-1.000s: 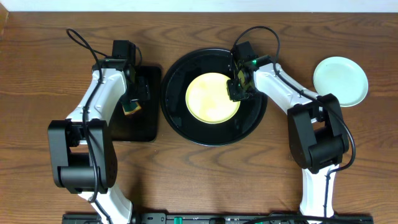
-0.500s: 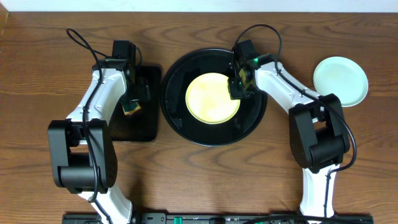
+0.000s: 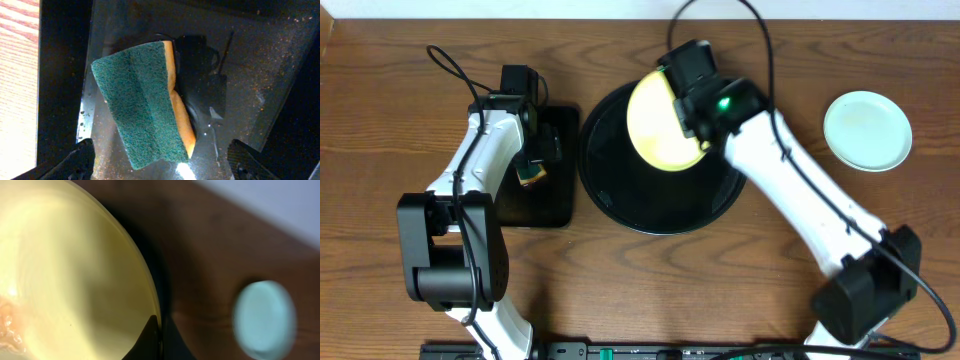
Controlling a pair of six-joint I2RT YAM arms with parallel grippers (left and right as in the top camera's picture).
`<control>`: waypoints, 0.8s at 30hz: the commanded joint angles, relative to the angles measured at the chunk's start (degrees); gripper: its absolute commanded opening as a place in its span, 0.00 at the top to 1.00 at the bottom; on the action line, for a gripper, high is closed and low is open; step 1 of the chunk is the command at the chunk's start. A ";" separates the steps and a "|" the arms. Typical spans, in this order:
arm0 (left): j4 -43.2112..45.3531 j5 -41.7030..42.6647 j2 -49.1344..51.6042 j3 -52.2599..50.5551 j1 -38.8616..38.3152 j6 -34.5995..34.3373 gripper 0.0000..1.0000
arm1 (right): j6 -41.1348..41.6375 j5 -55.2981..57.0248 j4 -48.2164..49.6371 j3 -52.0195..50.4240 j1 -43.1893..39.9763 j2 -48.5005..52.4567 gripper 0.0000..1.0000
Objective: Clean dirty plates on tray and stack at the side
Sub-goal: 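Lift and tilt the yellow plate with the right gripper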
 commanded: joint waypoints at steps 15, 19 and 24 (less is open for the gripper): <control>-0.20 -0.72 -0.52 -0.57 -0.02 -0.28 0.15 | 4.74 56.33 2.08 -1.51 18.53 3.17 0.99; -0.20 -0.70 -0.52 -0.57 -0.02 -0.26 0.15 | 5.70 56.28 2.08 -1.51 18.45 3.17 0.99; -0.20 -0.72 -0.52 -0.57 -0.02 -0.28 0.15 | 5.73 53.13 2.05 -1.51 17.46 3.17 0.99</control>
